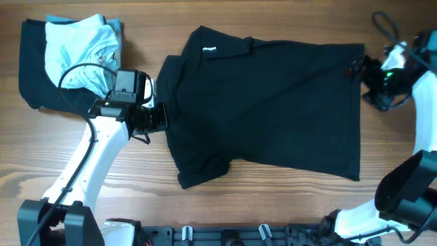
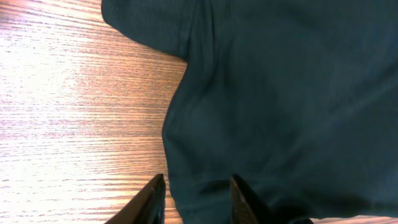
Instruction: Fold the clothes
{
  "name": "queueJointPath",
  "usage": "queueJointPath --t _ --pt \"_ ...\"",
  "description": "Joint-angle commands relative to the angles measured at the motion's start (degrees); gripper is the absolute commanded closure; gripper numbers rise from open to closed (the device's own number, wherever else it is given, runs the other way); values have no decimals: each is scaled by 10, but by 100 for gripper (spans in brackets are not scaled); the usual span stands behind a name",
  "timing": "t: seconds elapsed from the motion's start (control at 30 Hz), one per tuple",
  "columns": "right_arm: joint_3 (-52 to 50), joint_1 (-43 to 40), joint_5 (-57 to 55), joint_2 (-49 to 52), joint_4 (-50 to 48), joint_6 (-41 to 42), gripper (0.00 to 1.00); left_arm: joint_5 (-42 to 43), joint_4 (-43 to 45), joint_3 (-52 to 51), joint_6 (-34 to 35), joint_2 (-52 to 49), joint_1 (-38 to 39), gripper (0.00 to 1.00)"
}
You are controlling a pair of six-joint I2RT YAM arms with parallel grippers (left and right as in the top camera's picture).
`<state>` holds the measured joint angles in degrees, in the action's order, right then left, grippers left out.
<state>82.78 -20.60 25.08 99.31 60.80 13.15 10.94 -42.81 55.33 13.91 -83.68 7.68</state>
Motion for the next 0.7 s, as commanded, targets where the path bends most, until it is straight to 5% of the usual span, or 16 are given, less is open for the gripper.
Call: queueJointPath --t 0.0,0.37,0.53,0.67 --pt "-45 24 -20 5 -16 -9 1 -21 12 -34 -2 -18 3 57" --pt "-134 20 -63 6 -52 24 0 2 136 -95 -2 -103 3 61" --pt "-186 15 -157 6 -49 75 0 1 139 -95 -3 -135 3 80" --pt "-225 -34 -208 6 -58 118 0 1 139 -95 -3 -136 3 85"
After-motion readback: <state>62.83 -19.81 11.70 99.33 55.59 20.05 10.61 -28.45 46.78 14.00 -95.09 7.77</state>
